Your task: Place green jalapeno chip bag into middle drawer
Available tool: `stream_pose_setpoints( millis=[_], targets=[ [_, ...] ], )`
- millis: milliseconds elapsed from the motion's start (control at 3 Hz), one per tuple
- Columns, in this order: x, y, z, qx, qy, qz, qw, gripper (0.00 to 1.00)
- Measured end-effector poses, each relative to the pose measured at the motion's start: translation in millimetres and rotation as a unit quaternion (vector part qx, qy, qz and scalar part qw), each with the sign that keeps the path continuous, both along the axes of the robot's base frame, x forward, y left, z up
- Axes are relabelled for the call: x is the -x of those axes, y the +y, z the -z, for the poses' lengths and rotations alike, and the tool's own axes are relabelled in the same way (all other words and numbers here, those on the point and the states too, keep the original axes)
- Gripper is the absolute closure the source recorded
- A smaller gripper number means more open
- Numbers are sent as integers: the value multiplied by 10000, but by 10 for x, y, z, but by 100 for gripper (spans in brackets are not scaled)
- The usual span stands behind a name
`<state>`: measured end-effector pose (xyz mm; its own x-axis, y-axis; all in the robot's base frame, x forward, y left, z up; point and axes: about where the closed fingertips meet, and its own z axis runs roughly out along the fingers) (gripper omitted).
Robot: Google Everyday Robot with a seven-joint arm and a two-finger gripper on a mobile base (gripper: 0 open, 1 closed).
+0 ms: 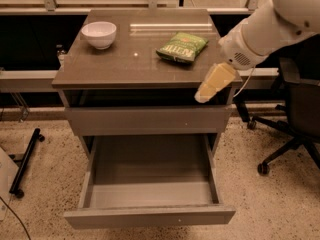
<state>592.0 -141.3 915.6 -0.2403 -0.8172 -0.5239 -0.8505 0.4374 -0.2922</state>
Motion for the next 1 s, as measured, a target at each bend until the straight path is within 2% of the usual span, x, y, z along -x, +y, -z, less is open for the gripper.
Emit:
stream_pose_setpoints(
  millis=[333, 667, 1000],
  targets=[
    [-413, 133, 138, -443, -219, 224, 9985, 0],
    [-810, 203, 347, -866, -249, 443, 9949, 0],
    [-1274, 267, 498, -1460, -253, 675, 9867, 0]
  ],
)
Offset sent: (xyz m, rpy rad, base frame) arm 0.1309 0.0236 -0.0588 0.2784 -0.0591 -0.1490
